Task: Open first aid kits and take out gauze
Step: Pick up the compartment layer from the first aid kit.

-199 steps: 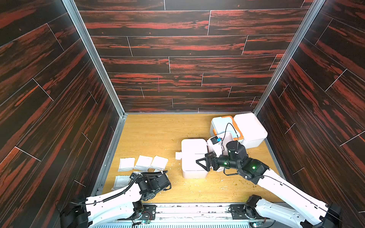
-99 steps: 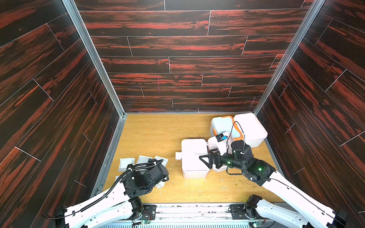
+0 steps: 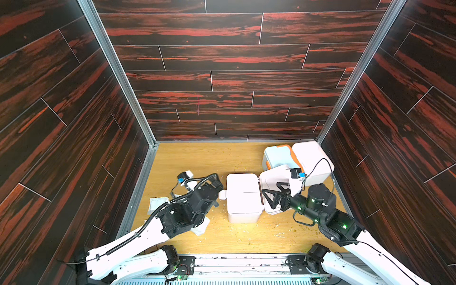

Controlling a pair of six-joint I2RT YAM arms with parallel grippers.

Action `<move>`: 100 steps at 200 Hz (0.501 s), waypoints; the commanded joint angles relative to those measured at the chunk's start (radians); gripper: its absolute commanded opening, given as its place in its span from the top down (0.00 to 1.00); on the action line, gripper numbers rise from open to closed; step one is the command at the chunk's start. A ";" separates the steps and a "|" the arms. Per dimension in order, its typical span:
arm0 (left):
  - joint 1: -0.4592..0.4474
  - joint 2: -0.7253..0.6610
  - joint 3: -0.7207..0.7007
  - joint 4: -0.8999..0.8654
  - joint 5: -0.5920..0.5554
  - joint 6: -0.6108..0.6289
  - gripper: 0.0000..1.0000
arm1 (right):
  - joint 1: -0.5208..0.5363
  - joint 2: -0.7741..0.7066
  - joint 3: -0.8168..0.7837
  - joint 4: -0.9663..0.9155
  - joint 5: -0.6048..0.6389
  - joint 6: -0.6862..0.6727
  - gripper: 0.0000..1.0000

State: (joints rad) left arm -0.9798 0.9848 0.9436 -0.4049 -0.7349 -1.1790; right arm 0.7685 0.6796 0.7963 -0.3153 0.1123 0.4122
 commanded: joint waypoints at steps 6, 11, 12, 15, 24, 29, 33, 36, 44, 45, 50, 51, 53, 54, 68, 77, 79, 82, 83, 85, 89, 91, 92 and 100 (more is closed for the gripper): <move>0.004 0.055 0.053 0.090 0.089 0.303 0.00 | 0.005 -0.054 -0.026 -0.015 0.083 0.009 0.01; 0.005 0.061 0.052 0.095 0.105 0.326 0.00 | 0.005 -0.061 -0.031 -0.016 0.090 0.007 0.01; 0.005 0.063 0.051 0.099 0.109 0.335 0.00 | 0.005 -0.063 -0.031 -0.016 0.092 0.006 0.01; 0.004 0.066 0.048 0.108 0.119 0.355 0.00 | 0.003 -0.068 -0.033 -0.015 0.097 0.005 0.01; 0.004 0.074 0.038 0.145 0.156 0.401 0.00 | 0.005 -0.076 -0.041 -0.016 0.113 0.004 0.01; 0.004 0.078 0.031 0.160 0.168 0.417 0.00 | 0.005 -0.082 -0.045 -0.015 0.121 0.000 0.01; 0.005 0.079 0.026 0.172 0.177 0.430 0.00 | 0.006 -0.084 -0.049 -0.013 0.126 -0.004 0.01; 0.005 0.082 0.021 0.184 0.182 0.439 0.00 | 0.005 -0.085 -0.051 -0.013 0.130 -0.008 0.01; 0.004 0.088 0.008 0.210 0.201 0.465 0.00 | 0.004 -0.087 -0.060 -0.005 0.145 -0.014 0.01; 0.004 0.088 0.006 0.215 0.204 0.469 0.00 | 0.005 -0.088 -0.061 -0.004 0.147 -0.015 0.01; 0.004 0.091 0.000 0.237 0.219 0.486 0.00 | 0.006 -0.090 -0.066 0.003 0.152 -0.019 0.01; 0.005 0.091 -0.001 0.239 0.221 0.489 0.00 | 0.006 -0.090 -0.068 0.005 0.153 -0.020 0.01; 0.004 0.093 -0.004 0.245 0.225 0.495 0.00 | 0.005 -0.091 -0.070 0.009 0.154 -0.022 0.01; 0.004 0.094 -0.006 0.251 0.226 0.497 0.00 | 0.005 -0.091 -0.070 0.010 0.155 -0.024 0.01; 0.005 0.103 -0.027 0.307 0.256 0.547 0.00 | 0.005 -0.086 -0.084 0.038 0.171 -0.041 0.01; 0.004 0.109 -0.042 0.346 0.269 0.579 0.00 | 0.006 -0.078 -0.094 0.056 0.195 -0.036 0.01; 0.005 0.110 -0.045 0.352 0.270 0.585 0.00 | 0.006 -0.076 -0.096 0.060 0.202 -0.034 0.01; 0.006 0.112 -0.050 0.365 0.271 0.593 0.00 | 0.004 -0.073 -0.097 0.064 0.210 -0.031 0.01; 0.006 0.112 -0.052 0.370 0.272 0.597 0.00 | 0.004 -0.071 -0.099 0.066 0.213 -0.032 0.01; 0.005 0.112 -0.054 0.375 0.273 0.602 0.00 | 0.004 -0.068 -0.100 0.069 0.218 -0.027 0.01; 0.005 0.113 -0.060 0.388 0.273 0.613 0.00 | 0.005 -0.060 -0.103 0.075 0.230 -0.023 0.01; 0.006 0.114 -0.063 0.394 0.275 0.619 0.00 | 0.005 -0.058 -0.104 0.079 0.238 -0.020 0.01; 0.005 0.114 -0.064 0.398 0.276 0.622 0.00 | 0.005 -0.055 -0.104 0.080 0.241 -0.018 0.01; 0.005 0.112 -0.075 0.427 0.281 0.647 0.00 | 0.006 -0.041 -0.107 0.086 0.263 -0.004 0.01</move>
State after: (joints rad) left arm -0.9798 1.0943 0.9028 -0.1112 -0.4942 -0.6582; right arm 0.7689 0.6086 0.7040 -0.2840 0.2859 0.3958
